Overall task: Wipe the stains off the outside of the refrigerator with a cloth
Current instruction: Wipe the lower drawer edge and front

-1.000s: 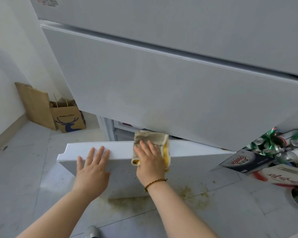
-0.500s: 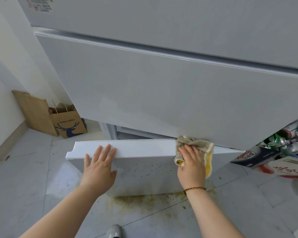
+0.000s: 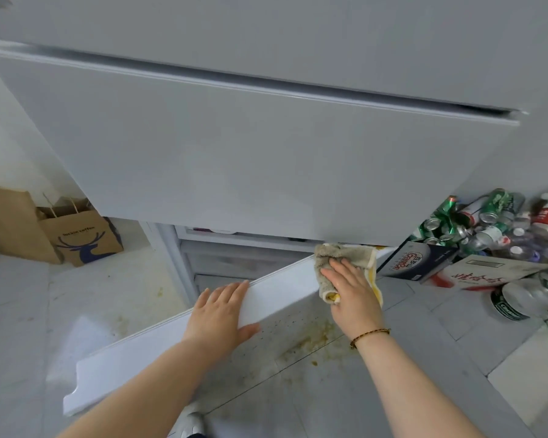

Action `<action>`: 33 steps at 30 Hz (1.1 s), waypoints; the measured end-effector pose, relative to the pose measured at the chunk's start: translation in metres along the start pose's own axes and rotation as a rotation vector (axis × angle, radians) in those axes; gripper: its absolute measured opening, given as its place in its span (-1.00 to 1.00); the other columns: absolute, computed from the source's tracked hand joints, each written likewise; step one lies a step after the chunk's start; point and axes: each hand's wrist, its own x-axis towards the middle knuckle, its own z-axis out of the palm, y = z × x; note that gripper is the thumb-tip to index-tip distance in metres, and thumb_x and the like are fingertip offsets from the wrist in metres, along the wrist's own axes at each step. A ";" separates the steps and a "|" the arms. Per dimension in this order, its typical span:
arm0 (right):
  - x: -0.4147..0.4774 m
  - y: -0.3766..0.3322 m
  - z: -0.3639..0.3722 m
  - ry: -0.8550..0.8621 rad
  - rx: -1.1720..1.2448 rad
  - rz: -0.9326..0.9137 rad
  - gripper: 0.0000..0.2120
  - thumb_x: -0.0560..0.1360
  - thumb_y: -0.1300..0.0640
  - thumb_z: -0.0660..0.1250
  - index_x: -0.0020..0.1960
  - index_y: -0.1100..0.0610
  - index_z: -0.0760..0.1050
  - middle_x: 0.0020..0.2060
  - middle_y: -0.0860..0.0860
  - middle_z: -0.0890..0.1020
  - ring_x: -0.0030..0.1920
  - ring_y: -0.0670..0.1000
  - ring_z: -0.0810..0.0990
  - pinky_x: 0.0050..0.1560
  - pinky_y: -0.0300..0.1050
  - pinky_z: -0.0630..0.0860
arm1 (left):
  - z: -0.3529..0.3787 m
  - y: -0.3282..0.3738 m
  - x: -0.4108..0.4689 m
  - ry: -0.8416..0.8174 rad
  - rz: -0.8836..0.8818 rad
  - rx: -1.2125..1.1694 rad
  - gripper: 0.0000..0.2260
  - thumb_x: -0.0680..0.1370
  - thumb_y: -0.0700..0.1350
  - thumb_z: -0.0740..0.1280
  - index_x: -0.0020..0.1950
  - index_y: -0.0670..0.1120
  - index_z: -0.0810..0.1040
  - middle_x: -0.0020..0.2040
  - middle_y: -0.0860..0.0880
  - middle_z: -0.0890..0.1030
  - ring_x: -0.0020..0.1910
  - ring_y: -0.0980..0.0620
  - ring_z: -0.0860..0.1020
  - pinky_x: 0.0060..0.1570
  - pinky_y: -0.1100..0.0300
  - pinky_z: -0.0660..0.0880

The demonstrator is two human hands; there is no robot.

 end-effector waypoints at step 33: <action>0.029 0.034 -0.025 -0.017 0.106 0.142 -0.54 0.42 0.47 0.18 0.26 0.20 0.47 0.27 0.09 0.50 0.31 0.06 0.41 0.25 -0.31 0.18 | 0.029 -0.002 -0.005 0.227 0.005 0.049 -0.28 0.51 0.32 -0.26 0.03 -0.01 0.62 -0.06 0.12 0.67 -0.06 0.10 0.65 -0.01 0.15 0.54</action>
